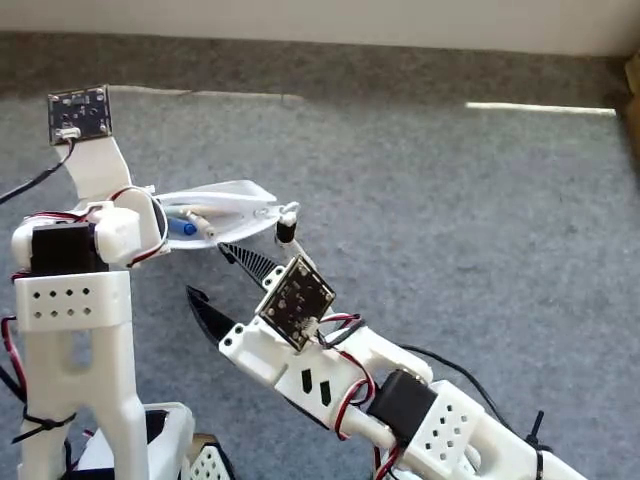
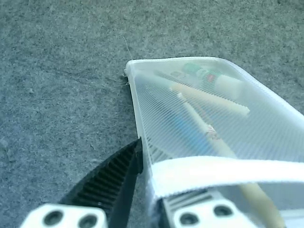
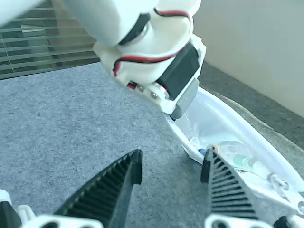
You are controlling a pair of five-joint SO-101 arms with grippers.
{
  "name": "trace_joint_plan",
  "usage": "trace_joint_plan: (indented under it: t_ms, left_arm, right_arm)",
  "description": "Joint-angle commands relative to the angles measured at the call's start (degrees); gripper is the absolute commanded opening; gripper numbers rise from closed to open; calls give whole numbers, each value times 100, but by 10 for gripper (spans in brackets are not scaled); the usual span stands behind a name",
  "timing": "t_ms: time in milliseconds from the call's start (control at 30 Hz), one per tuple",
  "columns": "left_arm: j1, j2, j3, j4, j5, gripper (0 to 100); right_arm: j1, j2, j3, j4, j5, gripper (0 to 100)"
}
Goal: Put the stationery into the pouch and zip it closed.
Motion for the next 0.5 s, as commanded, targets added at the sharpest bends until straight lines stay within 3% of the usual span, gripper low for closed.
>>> trace_joint_plan:
  t_ms: [0, 133, 267, 467]
  left_arm:
    - [-13, -66, 4, 0, -53, 6]
    - [-13, -75, 4, 18, -53, 6]
    - [-13, -75, 4, 18, -53, 6]
    - [-13, -75, 4, 9, -53, 6]
  right_arm:
    - [-31, -189, -101, 4, 79, 197]
    - [92, -180, -101, -84, 26, 197]
    - [400, -171, -40, -840, 0, 197]
    - [470, -163, -48, -945, -624, 197]
